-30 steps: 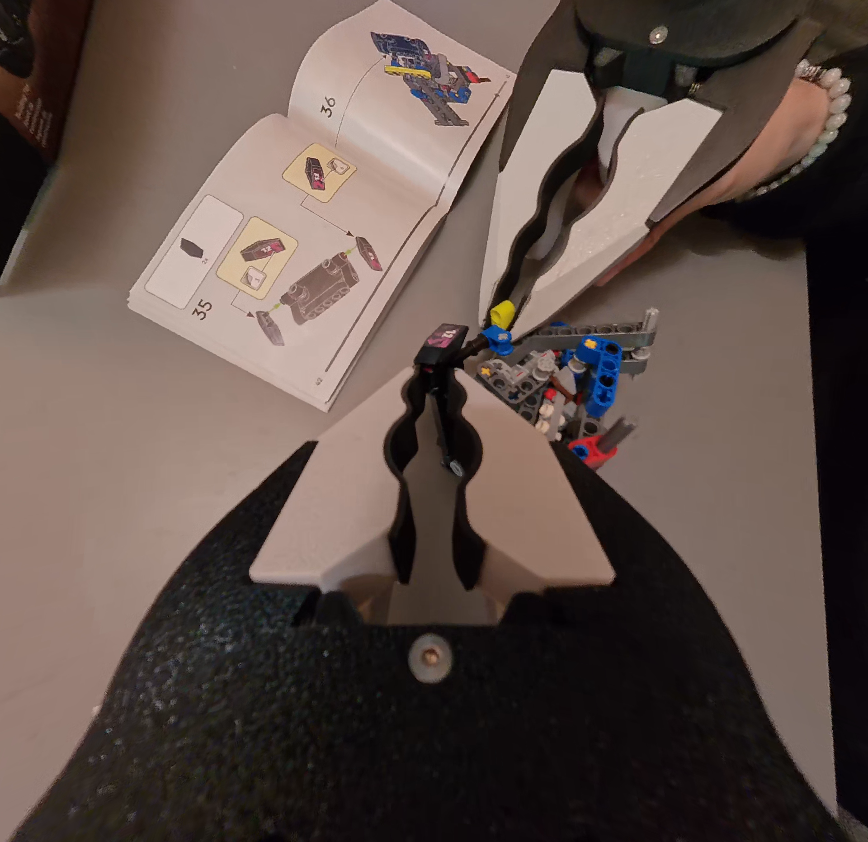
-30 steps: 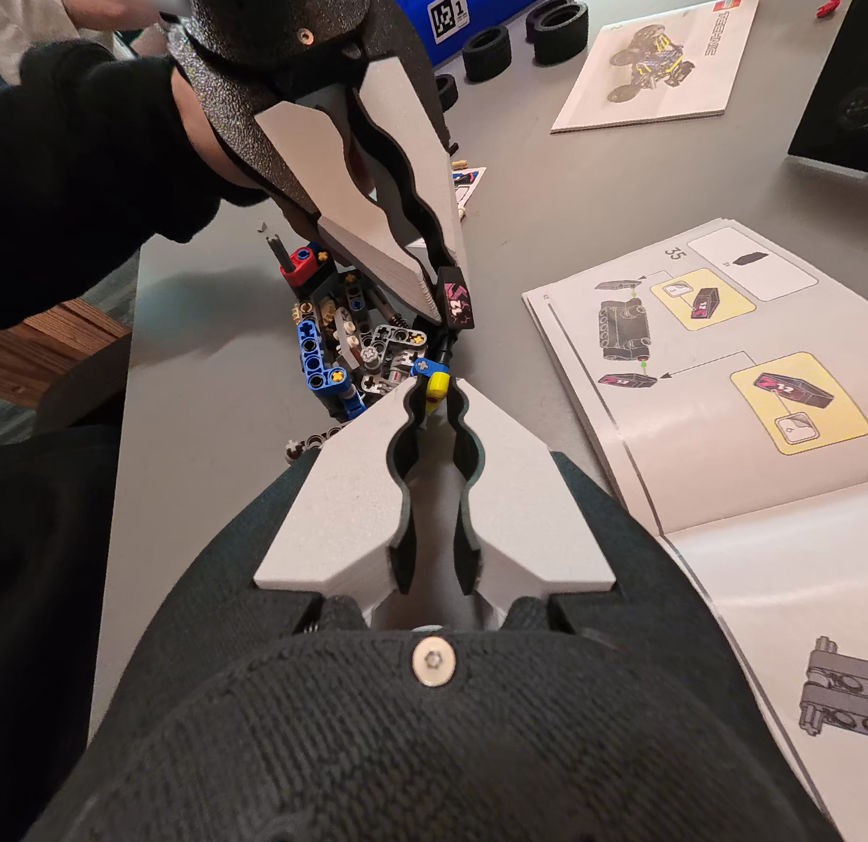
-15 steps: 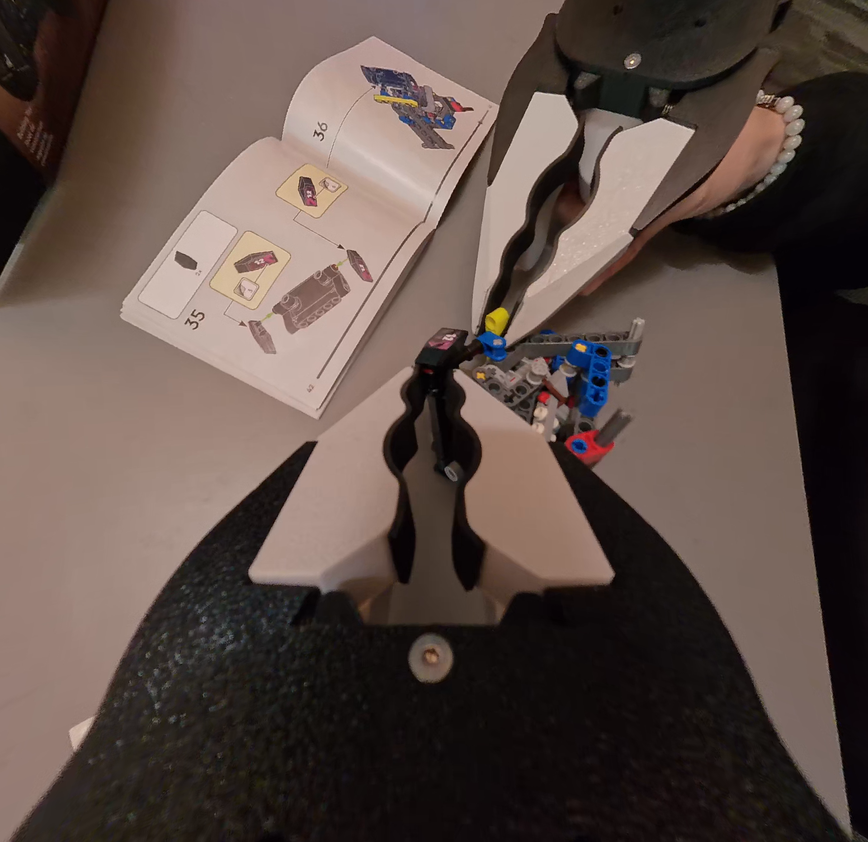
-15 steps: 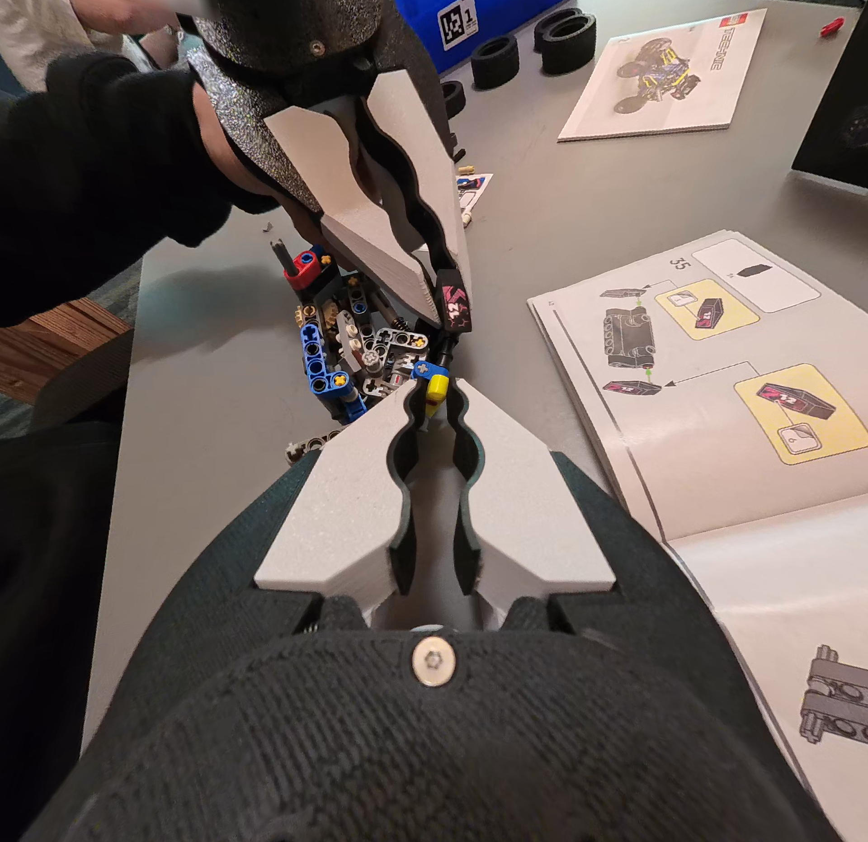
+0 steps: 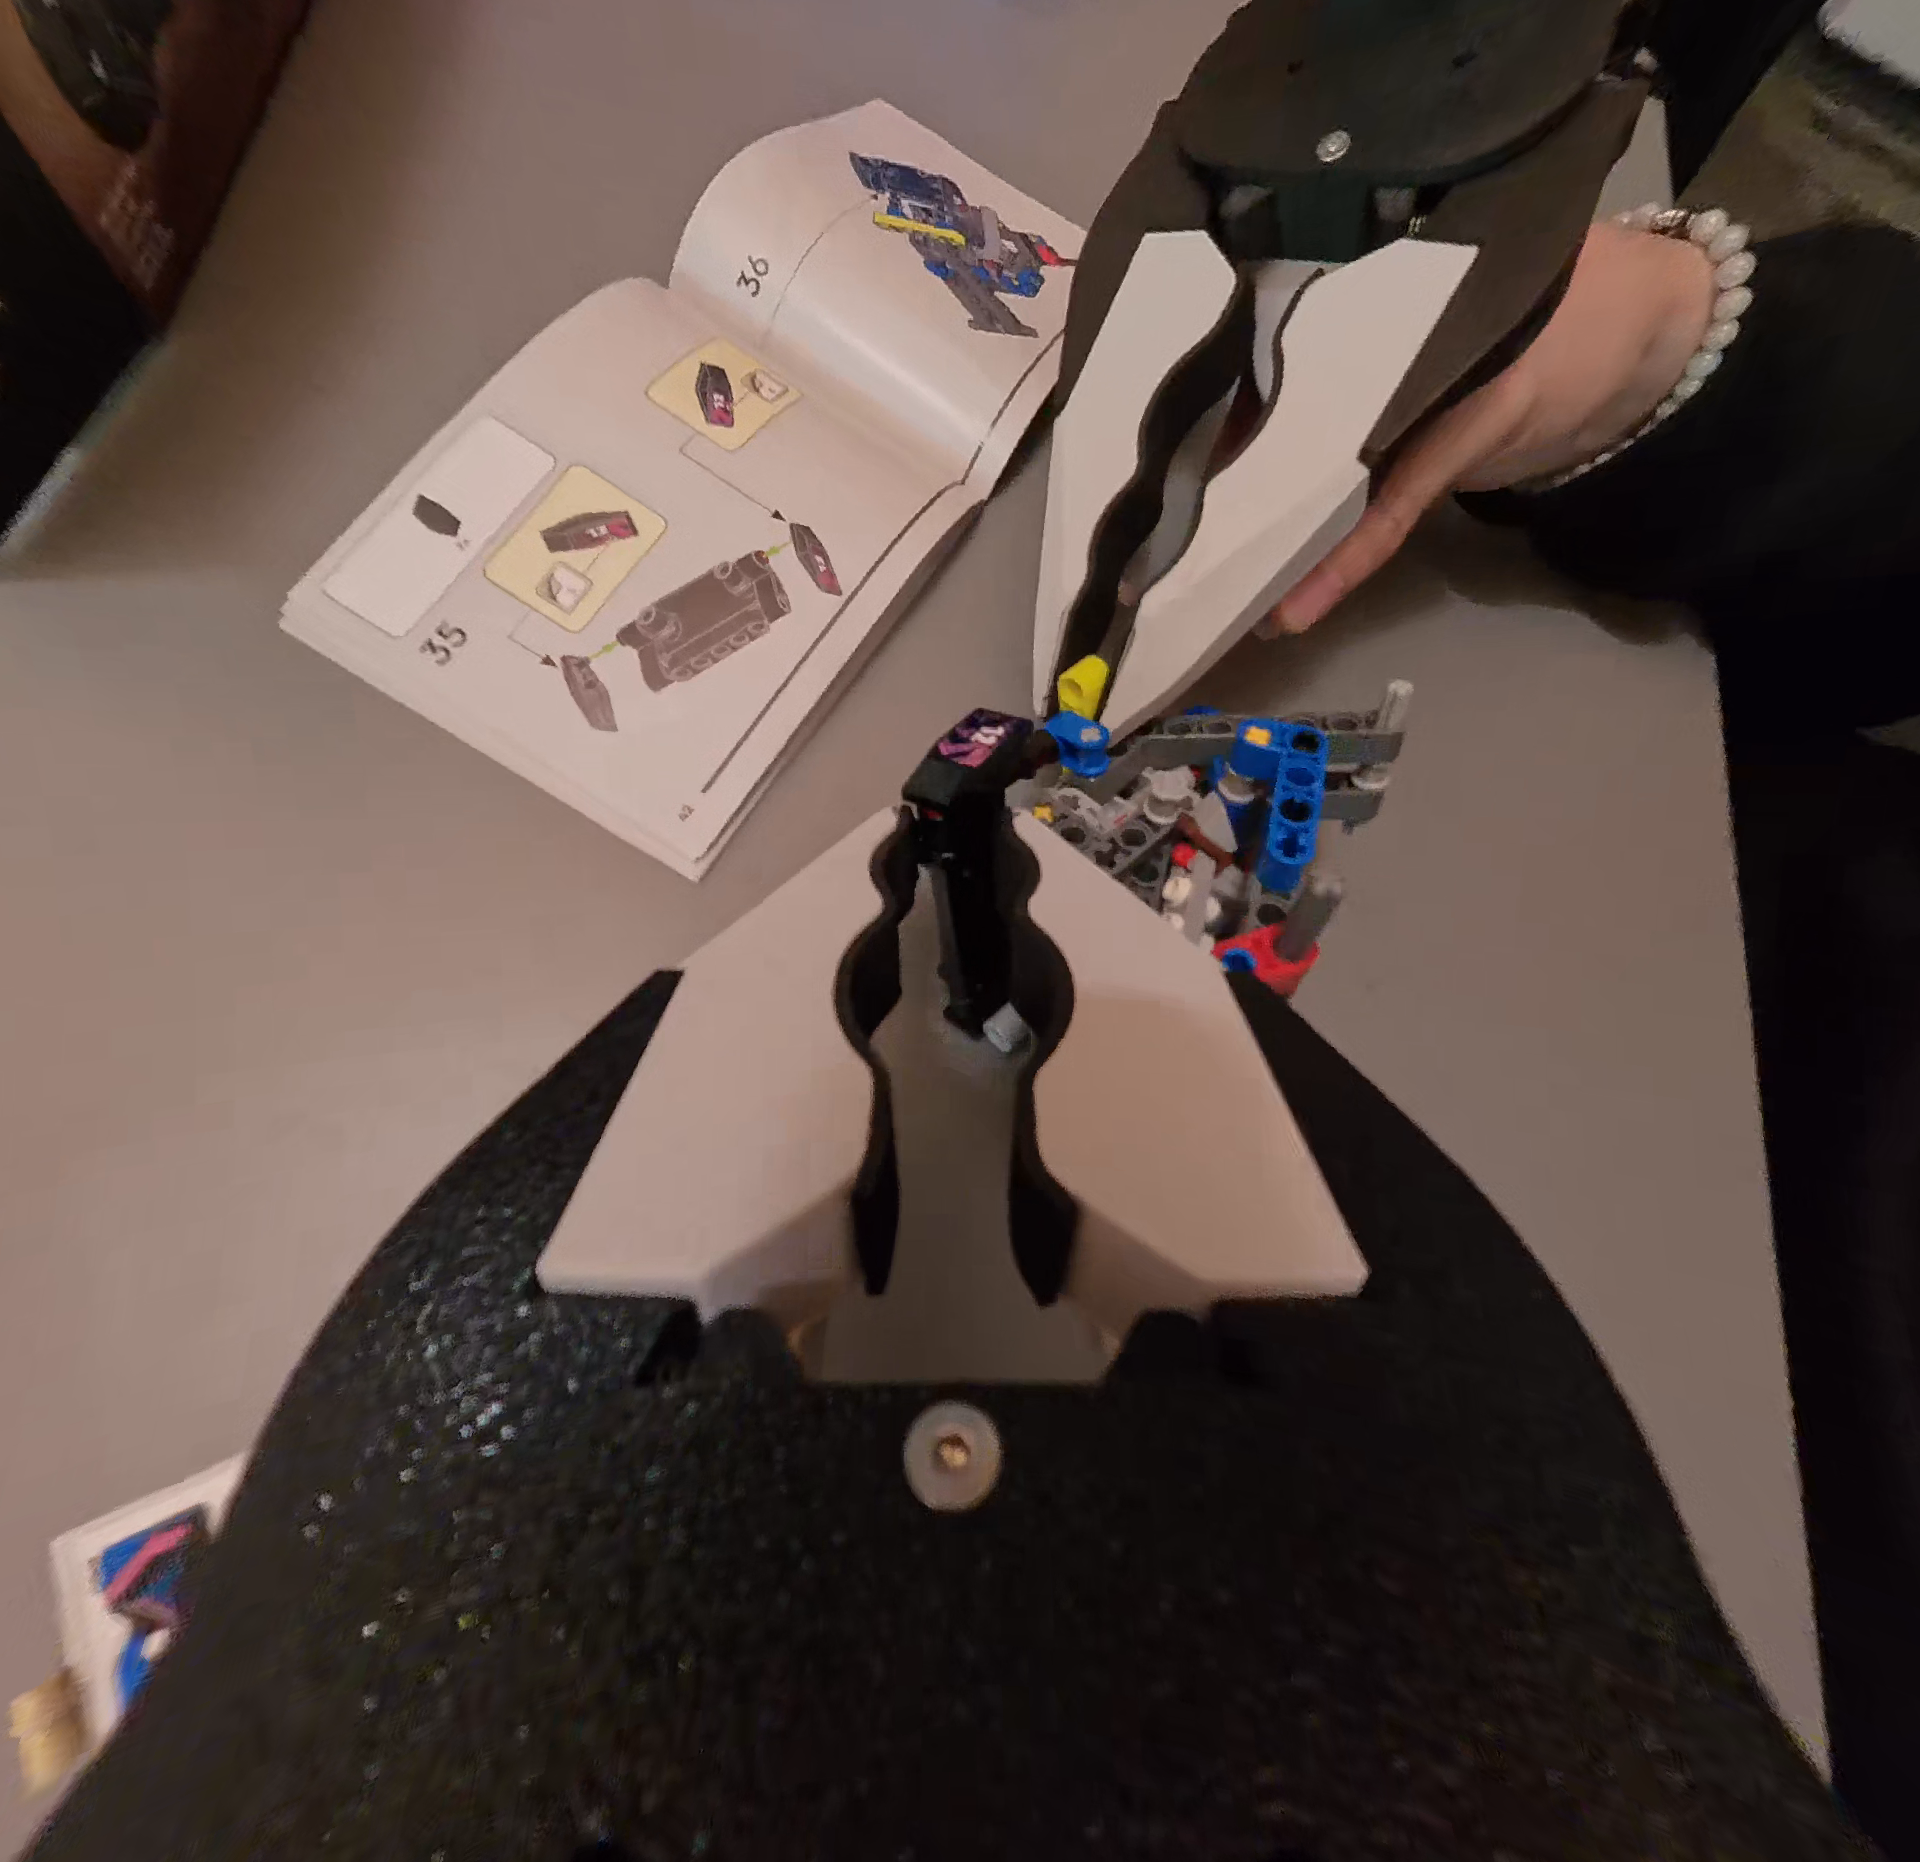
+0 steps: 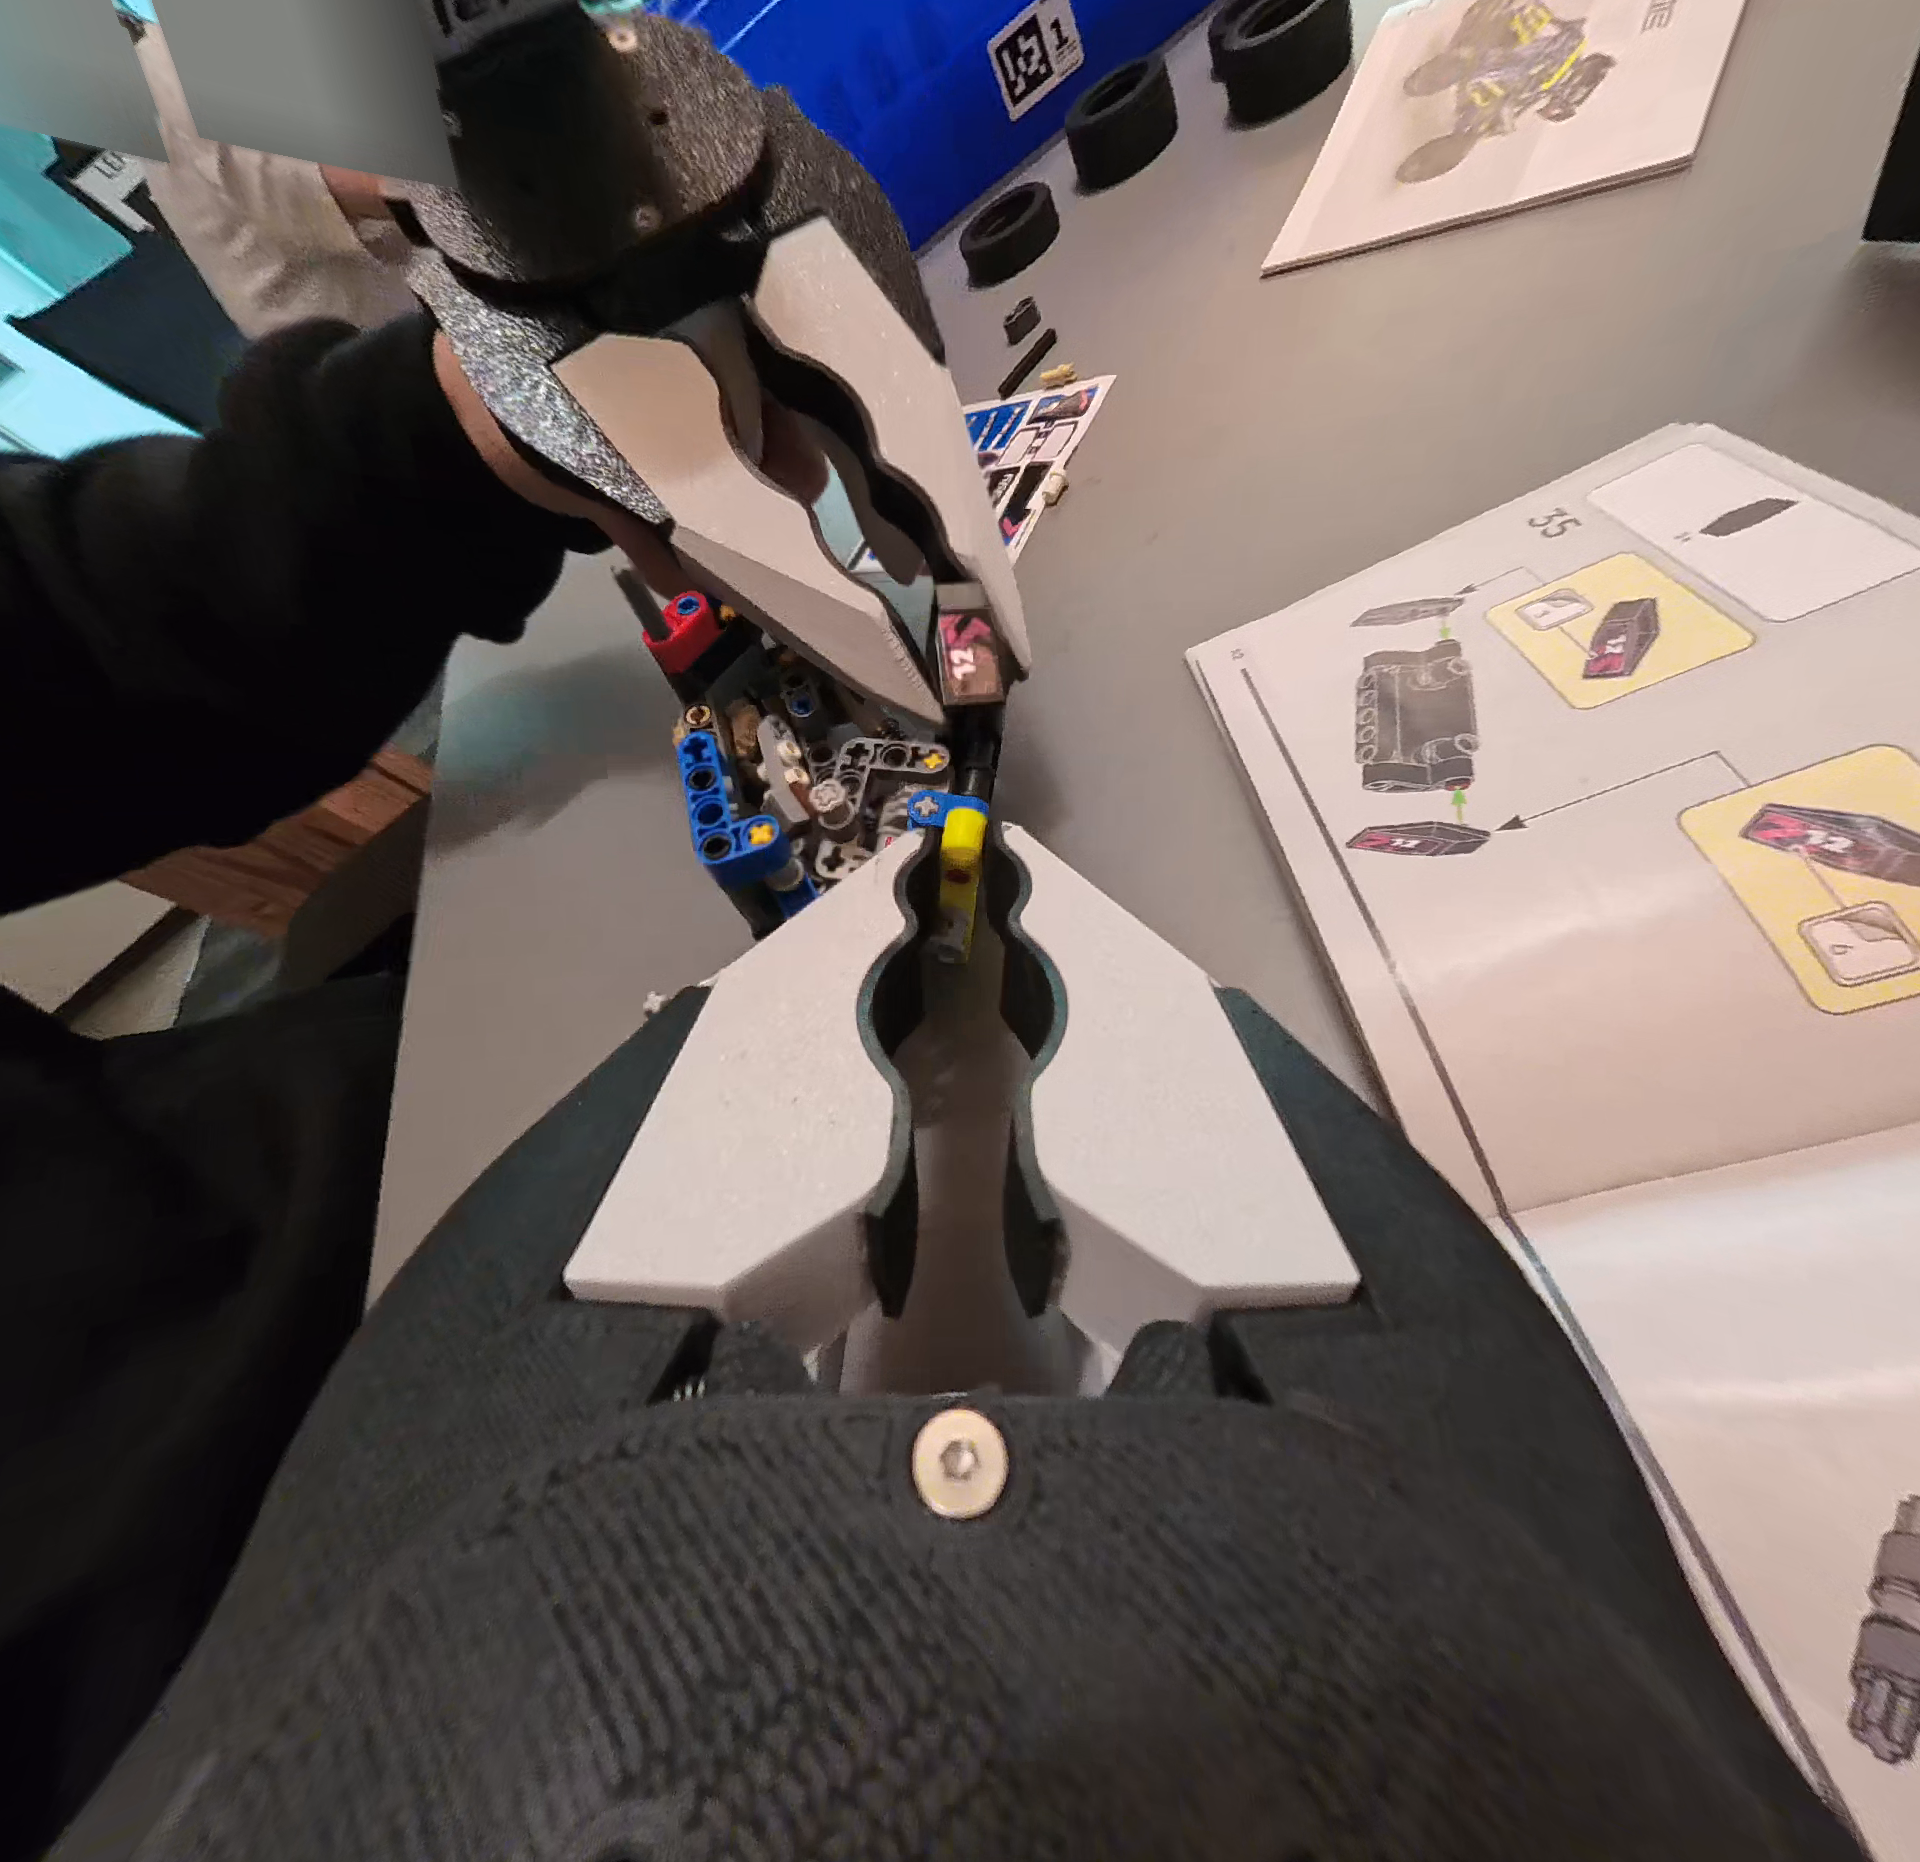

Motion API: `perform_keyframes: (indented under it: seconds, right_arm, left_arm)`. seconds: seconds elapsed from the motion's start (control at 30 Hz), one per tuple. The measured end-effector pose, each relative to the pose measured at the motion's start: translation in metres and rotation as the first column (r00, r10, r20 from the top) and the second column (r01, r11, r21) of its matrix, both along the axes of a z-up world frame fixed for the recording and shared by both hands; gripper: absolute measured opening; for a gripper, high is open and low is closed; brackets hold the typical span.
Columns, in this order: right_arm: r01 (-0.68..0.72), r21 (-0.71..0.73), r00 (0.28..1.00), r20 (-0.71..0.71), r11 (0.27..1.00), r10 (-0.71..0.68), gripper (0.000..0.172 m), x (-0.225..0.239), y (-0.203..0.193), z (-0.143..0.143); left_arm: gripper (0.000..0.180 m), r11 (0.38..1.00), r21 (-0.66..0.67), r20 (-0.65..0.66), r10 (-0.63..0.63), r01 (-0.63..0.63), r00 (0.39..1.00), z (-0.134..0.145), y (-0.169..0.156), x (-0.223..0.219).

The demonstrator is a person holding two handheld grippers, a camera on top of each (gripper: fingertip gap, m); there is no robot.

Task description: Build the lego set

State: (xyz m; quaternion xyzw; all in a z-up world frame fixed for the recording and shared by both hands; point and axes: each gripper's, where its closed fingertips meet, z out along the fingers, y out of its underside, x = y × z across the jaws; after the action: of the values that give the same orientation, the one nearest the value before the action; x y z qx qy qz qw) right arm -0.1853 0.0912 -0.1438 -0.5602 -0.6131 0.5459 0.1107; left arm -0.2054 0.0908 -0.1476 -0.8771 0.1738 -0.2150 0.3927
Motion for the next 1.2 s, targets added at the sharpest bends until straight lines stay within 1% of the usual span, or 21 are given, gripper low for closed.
perform_keyframes:
  seconds: [0.13, 0.17, 0.2, 0.23, 0.3, 0.33, 0.37, 0.4, 0.47, 0.5, 0.57, 0.63, 0.67, 0.7, 0.73, 0.83, 0.87, 0.97, 1.03, 1.1, 1.2]
  right_arm:
    - [0.001, -0.007, 1.000, -0.008, 1.000, -0.001, 0.005, 0.001, 0.001, 0.002]
    - [0.001, 0.006, 1.000, -0.010, 1.000, -0.001, 0.004, 0.001, 0.000, 0.001]
    - [-0.005, 0.018, 1.000, -0.007, 1.000, 0.005, 0.005, 0.002, -0.001, 0.000]
    - [-0.007, 0.020, 1.000, -0.003, 1.000, 0.007, 0.005, 0.002, -0.001, -0.001]
    - [-0.034, -0.020, 0.999, -0.001, 0.999, 0.034, 0.008, 0.004, -0.002, 0.001]
    - [-0.038, -0.017, 0.999, -0.008, 0.999, 0.038, 0.016, 0.005, 0.000, 0.002]
    - [-0.017, 0.024, 1.000, -0.016, 1.000, 0.017, 0.024, 0.005, 0.007, 0.003]
    - [-0.012, 0.081, 0.999, -0.039, 0.997, 0.015, 0.028, 0.005, 0.011, 0.007]
    - [-0.015, 0.196, 0.993, -0.116, 0.981, 0.038, 0.028, 0.001, 0.012, 0.023]
    - [-0.033, 0.252, 0.988, -0.140, 0.967, 0.070, 0.030, -0.002, 0.009, 0.029]
    - [-0.104, 0.326, 0.982, -0.118, 0.940, 0.150, 0.034, -0.009, -0.001, 0.029]
    - [-0.198, 0.345, 0.973, -0.044, 0.917, 0.227, 0.022, -0.016, -0.011, 0.021]
    - [-0.238, 0.352, 0.964, -0.028, 0.905, 0.264, 0.019, -0.019, -0.015, 0.019]
    - [-0.280, 0.356, 0.952, -0.016, 0.891, 0.306, 0.012, -0.020, -0.021, 0.018]
    - [-0.293, 0.376, 0.948, -0.003, 0.879, 0.318, 0.012, -0.021, -0.021, 0.017]
    - [-0.291, 0.405, 0.949, 0.009, 0.867, 0.314, 0.012, -0.025, -0.021, 0.016]
    - [-0.278, 0.385, 0.955, 0.014, 0.880, 0.296, 0.011, -0.026, -0.020, 0.016]
    - [-0.210, 0.246, 0.977, 0.008, 0.946, 0.214, 0.012, -0.030, -0.018, 0.016]
    - [-0.182, 0.200, 0.983, 0.001, 0.963, 0.186, 0.012, -0.029, -0.019, 0.016]
    - [-0.172, 0.220, 0.984, -0.018, 0.960, 0.180, 0.012, -0.027, -0.019, 0.016]
    - [-0.211, 0.301, 0.973, -0.026, 0.930, 0.229, 0.011, -0.023, -0.020, 0.015]
  left_arm:
    - [0.019, 0.998, -0.062, 0.129, 0.028, -0.020, 0.991, -0.013, -0.006, -0.003]
    - [0.017, 0.997, -0.076, 0.161, 0.034, -0.022, 0.986, -0.016, -0.009, -0.002]
    - [0.003, 0.998, -0.062, 0.212, 0.012, 0.001, 0.977, -0.014, -0.011, 0.003]
    - [0.002, 0.999, -0.039, 0.229, 0.012, -0.003, 0.973, -0.013, -0.010, 0.003]
    - [0.001, 0.999, -0.028, 0.198, 0.026, -0.020, 0.980, -0.014, -0.010, 0.002]
    - [0.001, 0.999, -0.015, 0.160, 0.041, -0.039, 0.986, -0.014, -0.008, 0.001]
    - [0.001, 0.998, 0.000, 0.122, 0.067, -0.068, 0.990, -0.013, -0.006, -0.001]
    - [0.001, 0.996, 0.007, 0.102, 0.090, -0.091, 0.991, -0.012, -0.005, -0.002]
    - [0.001, 0.996, 0.007, 0.097, 0.093, -0.094, 0.991, -0.010, -0.005, 0.004]
    - [0.001, 0.996, 0.017, 0.081, 0.086, -0.088, 0.993, -0.009, -0.005, 0.006]
    - [0.002, 0.998, 0.029, 0.045, 0.056, -0.057, 0.997, -0.006, -0.008, 0.011]
    - [0.002, 0.999, 0.036, 0.031, 0.028, -0.029, 0.999, -0.004, -0.010, 0.015]
    - [0.002, 0.999, 0.035, 0.024, 0.025, -0.026, 0.999, -0.005, -0.012, 0.016]
    - [0.001, 0.999, 0.032, 0.025, 0.029, -0.029, 0.999, -0.005, -0.013, 0.015]
    - [0.002, 0.999, 0.030, 0.029, 0.035, -0.036, 0.999, -0.006, -0.013, 0.013]
    - [0.002, 0.998, 0.039, 0.068, 0.043, -0.046, 0.997, -0.006, -0.013, 0.010]
    - [0.002, 0.998, 0.041, 0.071, 0.048, -0.051, 0.996, -0.007, -0.013, 0.009]
    - [0.001, 0.997, 0.049, 0.045, 0.063, -0.066, 0.997, -0.008, -0.011, 0.006]
    - [0.001, 0.997, 0.044, 0.048, 0.062, -0.065, 0.997, -0.008, -0.012, 0.007]
    - [0.001, 0.997, 0.043, 0.069, 0.063, -0.066, 0.996, -0.008, -0.012, 0.009]
    - [0.001, 0.998, 0.042, 0.083, 0.047, -0.051, 0.995, -0.008, -0.013, 0.013]
